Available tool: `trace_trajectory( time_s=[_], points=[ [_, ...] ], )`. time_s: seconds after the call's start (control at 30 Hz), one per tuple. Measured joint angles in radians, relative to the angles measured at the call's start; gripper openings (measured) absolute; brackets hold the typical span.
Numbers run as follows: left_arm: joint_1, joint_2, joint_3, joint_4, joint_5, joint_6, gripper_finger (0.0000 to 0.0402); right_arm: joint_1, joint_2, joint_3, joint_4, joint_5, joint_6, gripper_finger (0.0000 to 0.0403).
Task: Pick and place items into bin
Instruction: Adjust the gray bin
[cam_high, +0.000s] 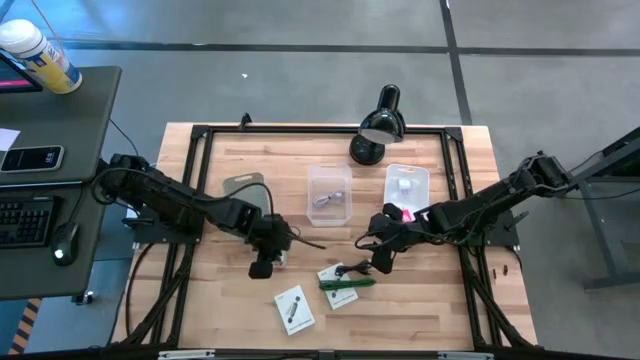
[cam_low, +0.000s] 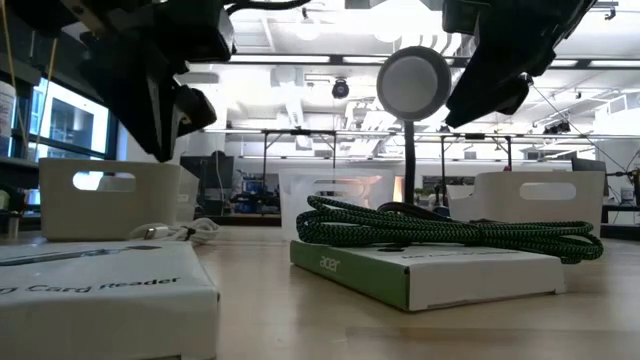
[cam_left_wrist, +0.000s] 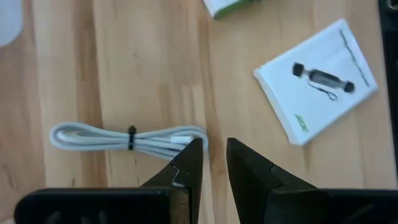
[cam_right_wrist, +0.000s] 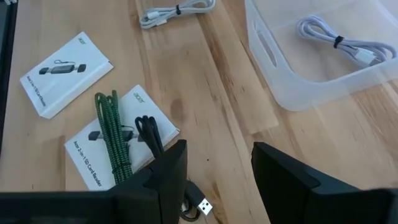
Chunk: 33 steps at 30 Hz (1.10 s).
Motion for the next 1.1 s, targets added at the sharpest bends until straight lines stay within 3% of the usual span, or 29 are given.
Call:
trace_trajectory(
  time_s=[0.47, 0.63, 0.8, 0.97, 1.1],
  points=[
    [0.003, 0.008, 0.0, 0.289, -0.037, 0.029, 0.006, 0.0, 0.0, 0.0, 0.0, 0.001, -0.028, 0.0169],
    [-0.016, 0.008, 0.0, 0.174, -0.167, -0.289, 0.006, 0.0, 0.0, 0.0, 0.0, 0.001, -0.028, 0.0169],
    [-0.083, 0.008, 0.0, 0.055, -0.254, -0.49, 0.006, 0.0, 0.0, 0.0, -0.007, -0.012, -0.05, 0.0169],
    [-0.134, 0.029, 0.0, 0.076, -0.331, -0.65, 0.0067, 0.0, 0.0, 0.0, -0.045, -0.047, -0.112, 0.0169],
    [-0.144, 0.068, 0.0, 0.095, -0.371, -0.773, 0.01, 0.0, 0.0, 0.0, -0.075, -0.052, -0.17, 0.0169]
  ],
)
